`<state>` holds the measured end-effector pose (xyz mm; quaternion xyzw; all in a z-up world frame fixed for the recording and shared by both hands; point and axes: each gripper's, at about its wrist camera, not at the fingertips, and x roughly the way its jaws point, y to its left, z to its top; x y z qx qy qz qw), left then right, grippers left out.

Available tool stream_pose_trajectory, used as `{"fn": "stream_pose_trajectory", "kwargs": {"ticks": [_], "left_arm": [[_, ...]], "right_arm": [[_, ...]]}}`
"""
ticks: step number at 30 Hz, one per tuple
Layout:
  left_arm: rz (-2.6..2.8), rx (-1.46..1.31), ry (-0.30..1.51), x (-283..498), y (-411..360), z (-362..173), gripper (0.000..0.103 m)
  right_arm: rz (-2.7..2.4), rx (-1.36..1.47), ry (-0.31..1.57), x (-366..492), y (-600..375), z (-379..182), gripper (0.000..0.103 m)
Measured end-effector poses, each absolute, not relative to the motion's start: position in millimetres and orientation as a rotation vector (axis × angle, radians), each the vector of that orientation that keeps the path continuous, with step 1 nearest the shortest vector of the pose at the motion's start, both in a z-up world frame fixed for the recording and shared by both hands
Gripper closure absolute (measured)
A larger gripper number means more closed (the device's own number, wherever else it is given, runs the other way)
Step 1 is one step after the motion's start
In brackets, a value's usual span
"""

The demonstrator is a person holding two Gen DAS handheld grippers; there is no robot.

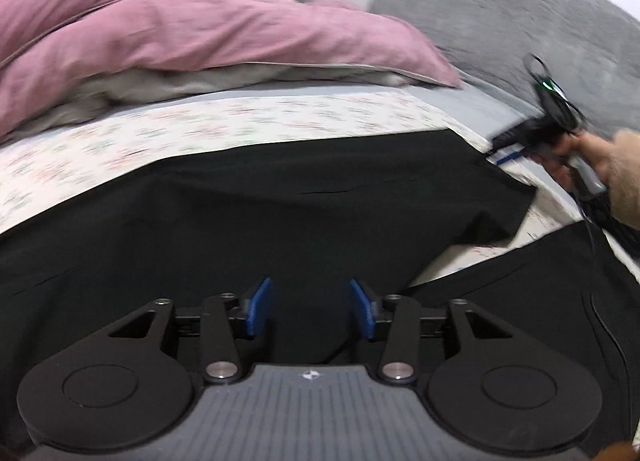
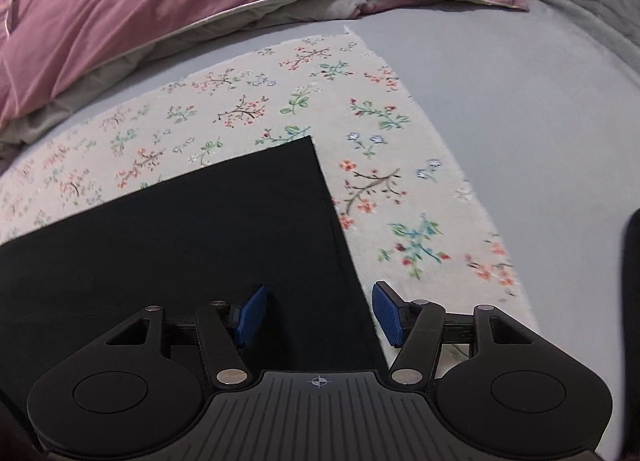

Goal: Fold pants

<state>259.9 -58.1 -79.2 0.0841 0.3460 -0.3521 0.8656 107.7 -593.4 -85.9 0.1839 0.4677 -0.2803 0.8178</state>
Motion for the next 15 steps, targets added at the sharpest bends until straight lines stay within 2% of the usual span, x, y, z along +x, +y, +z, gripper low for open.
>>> {"fn": "stream_pose_trajectory", "kwargs": {"ticks": [1, 3, 4, 5, 8, 15], "left_arm": [[-0.756, 0.211, 0.710, 260, -71, -84, 0.028], [-0.789, 0.260, 0.703, 259, -94, -93, 0.028], [-0.797, 0.265, 0.712, 260, -103, -98, 0.028], [-0.803, 0.262, 0.724, 262, -111, -102, 0.028], [-0.827, 0.235, 0.730, 266, -121, -106, 0.028], [-0.960, 0.191, 0.798, 265, -132, -105, 0.028]], "right_arm": [[-0.603, 0.374, 0.980, 110, -592, -89, 0.044], [-0.611, 0.335, 0.950, 117, -589, -92, 0.058], [-0.591, 0.311, 0.948, 120, -586, -92, 0.086], [-0.559, 0.278, 0.958, 125, -582, -91, 0.099], [-0.533, 0.129, 0.996, 144, -576, -86, 0.099], [-0.614, 0.101, 0.975, 173, -613, -78, 0.098]]}}
